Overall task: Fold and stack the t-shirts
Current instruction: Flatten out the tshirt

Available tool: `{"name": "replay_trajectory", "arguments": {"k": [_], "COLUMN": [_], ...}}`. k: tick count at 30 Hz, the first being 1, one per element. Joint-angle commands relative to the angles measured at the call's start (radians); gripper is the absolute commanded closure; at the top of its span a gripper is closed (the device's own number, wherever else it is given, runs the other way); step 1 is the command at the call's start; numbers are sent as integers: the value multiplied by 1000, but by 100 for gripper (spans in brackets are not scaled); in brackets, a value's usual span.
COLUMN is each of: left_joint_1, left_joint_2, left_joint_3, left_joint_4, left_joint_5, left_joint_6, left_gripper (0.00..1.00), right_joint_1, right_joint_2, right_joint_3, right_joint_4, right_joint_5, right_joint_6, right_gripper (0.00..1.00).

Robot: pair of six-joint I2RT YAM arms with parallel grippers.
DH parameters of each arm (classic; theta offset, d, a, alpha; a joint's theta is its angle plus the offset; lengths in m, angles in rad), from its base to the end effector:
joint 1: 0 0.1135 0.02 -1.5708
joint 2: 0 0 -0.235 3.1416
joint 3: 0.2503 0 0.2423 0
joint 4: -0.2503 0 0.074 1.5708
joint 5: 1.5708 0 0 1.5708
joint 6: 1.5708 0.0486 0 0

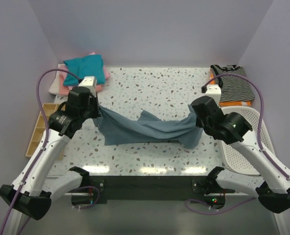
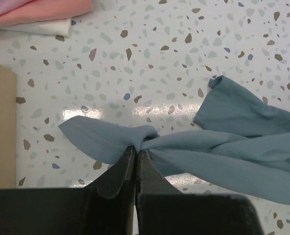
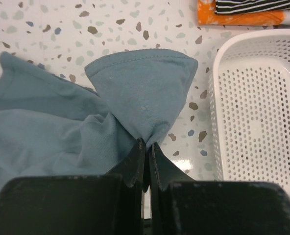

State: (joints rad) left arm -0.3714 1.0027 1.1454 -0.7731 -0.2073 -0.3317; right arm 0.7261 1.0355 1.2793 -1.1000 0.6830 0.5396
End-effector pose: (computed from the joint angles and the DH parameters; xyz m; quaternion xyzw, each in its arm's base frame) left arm 0.2045 -0.0689 0.3327 -0.0293 0.8874 -0.0686 0.4548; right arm 0.1599 0.1010 0.3462 0.0344 0.8898 -0.0581 0.4513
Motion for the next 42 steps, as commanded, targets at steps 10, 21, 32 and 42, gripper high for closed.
{"name": "replay_trajectory", "arguments": {"k": [10,21,32,42], "left_joint_1": [6,6,6,46], "left_joint_2": [-113,-102,123,514], "left_joint_3": [247,427,-155,-50], "left_joint_4": [-210,-299,257,630], "left_joint_5": [326,421,210,-62], "left_joint_6": [17,11,-134,-165], "left_gripper": [100,100,100,81], "right_joint_1": [3,3,-100,-312], "right_joint_2": [-267,-223,323,892], "right_joint_3": [98,209,160,510], "right_joint_4": [80,150,426,612], "right_joint_5": [-292,-208,1,-149], "right_joint_6": [-55,-173,-257,-308], "right_gripper": [100,100,100,77]}}
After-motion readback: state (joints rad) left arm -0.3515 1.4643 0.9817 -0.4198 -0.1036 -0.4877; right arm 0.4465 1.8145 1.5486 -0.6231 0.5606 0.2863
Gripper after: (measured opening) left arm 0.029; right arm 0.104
